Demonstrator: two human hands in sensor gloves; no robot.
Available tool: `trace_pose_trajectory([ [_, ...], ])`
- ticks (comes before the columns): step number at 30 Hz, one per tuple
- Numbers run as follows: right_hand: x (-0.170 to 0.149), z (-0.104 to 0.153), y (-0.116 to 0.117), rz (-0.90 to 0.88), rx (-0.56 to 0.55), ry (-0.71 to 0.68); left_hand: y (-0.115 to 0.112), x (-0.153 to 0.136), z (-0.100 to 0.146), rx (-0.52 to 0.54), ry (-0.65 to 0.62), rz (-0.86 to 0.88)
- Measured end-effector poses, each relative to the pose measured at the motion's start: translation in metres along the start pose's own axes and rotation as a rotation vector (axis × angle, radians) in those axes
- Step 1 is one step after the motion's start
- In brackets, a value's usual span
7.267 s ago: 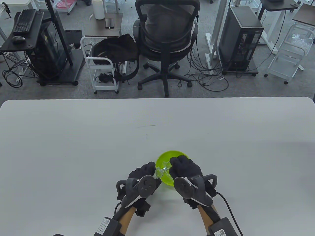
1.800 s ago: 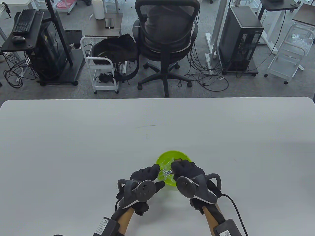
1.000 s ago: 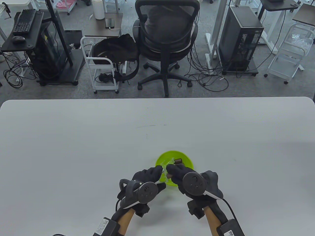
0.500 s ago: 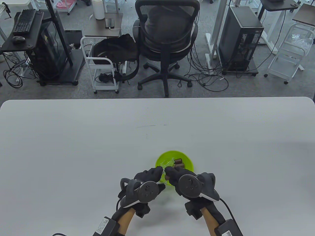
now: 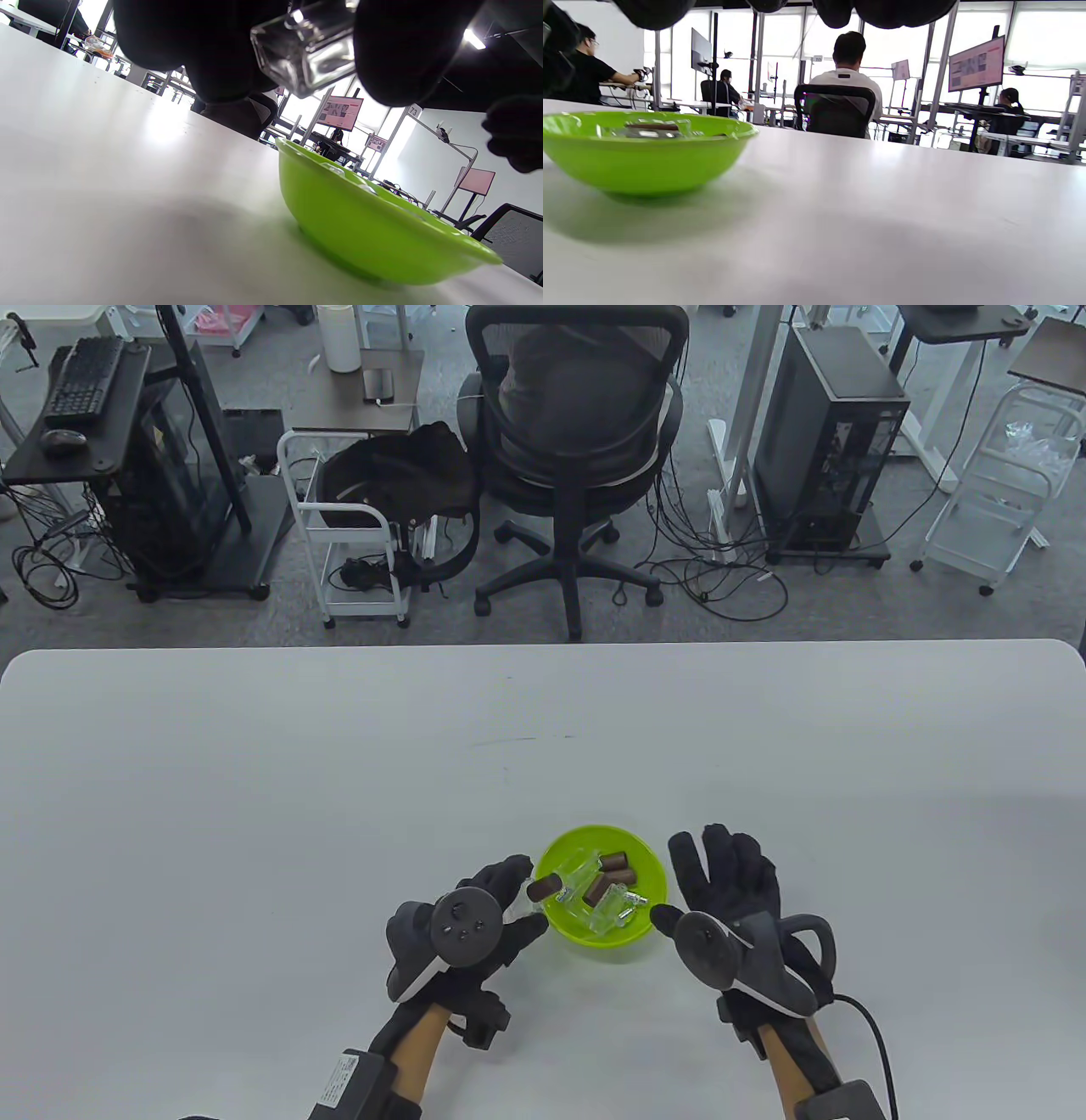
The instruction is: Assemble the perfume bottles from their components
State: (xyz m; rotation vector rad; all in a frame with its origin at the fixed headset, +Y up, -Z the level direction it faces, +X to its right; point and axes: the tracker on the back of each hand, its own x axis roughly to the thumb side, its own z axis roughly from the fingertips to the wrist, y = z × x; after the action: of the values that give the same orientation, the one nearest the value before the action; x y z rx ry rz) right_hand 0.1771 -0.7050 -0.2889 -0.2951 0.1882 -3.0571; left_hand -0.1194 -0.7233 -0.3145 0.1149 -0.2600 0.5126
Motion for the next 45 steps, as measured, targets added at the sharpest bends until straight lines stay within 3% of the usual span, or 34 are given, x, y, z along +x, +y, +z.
trace_pose_trajectory([
  [9,-0.040,0.006,0.037,-0.016,0.156,0.128,-0.003,-0.025,-0.022,-0.057,0.122,0.082],
  [12,-0.043,0.005,0.040,0.009,0.166,0.145,-0.001,-0.035,-0.036,-0.014,0.170,0.118],
  [17,-0.048,0.008,0.044,-0.012,0.189,0.151,0.003,-0.050,-0.058,-0.111,0.219,0.168],
  [27,-0.053,0.011,0.047,-0.061,0.210,0.154,-0.005,-0.074,-0.091,-0.156,0.340,0.067],
  [37,-0.051,0.012,0.047,-0.055,0.233,0.143,-0.016,-0.083,-0.097,-0.225,0.404,-0.004],
  [45,-0.052,0.012,0.047,-0.056,0.222,0.143,-0.010,-0.088,-0.092,-0.301,0.423,0.001],
])
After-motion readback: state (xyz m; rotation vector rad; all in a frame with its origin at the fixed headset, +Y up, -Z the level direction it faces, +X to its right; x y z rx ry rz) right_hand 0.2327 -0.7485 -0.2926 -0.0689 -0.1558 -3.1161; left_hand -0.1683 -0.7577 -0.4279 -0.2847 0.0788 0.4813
